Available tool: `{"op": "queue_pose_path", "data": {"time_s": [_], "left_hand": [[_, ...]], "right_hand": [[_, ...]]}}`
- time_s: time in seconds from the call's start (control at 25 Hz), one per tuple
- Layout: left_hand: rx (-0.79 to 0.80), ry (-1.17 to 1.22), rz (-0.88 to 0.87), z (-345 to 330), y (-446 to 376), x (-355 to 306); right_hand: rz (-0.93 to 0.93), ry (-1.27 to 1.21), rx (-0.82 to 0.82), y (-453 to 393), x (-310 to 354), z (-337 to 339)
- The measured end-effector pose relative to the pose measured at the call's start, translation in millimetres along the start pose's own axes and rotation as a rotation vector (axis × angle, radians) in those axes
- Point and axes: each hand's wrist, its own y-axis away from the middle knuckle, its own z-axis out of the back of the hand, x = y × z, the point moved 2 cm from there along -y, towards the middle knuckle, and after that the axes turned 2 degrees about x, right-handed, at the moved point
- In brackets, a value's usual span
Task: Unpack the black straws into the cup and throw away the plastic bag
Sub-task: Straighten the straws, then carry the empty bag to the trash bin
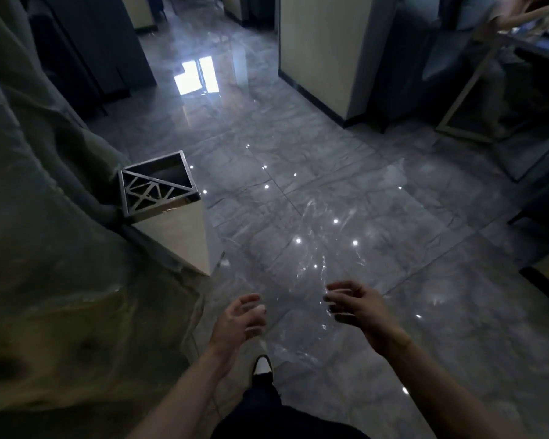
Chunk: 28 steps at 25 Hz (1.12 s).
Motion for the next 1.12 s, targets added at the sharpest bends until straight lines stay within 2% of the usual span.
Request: {"op": "queue_pose_path", "data": {"time_s": [0.12, 0.28, 0.52, 0.84, 1.12], "left_hand": [[0.077, -0.111, -0.019, 14.0, -33.9, -30.9], [0.081, -0.202, -0.059, 31.8, -81.1, -73.3], [0.035, -0.214, -0.107, 40.5, -130.7, -106.6], [-0.059, -0.193, -0.130, 14.1, -195.0, -137.7], [-0.151, -0.227, -0.160, -51.4, -265.6, -190.0]], "right_hand": [[0.009, 0.113, 0.063, -34.4, 31.2, -19.9], [0.005, 0.152, 0.101, -81.7, 65.3, -50.8], [0.048, 0.144, -0.003, -130.6, 95.8, -67.5], [0.044, 0.143, -0.016, -200.8, 120.4, -41.7], [0.082, 0.186, -0.039, -296.3, 190.9, 7.1]]}}
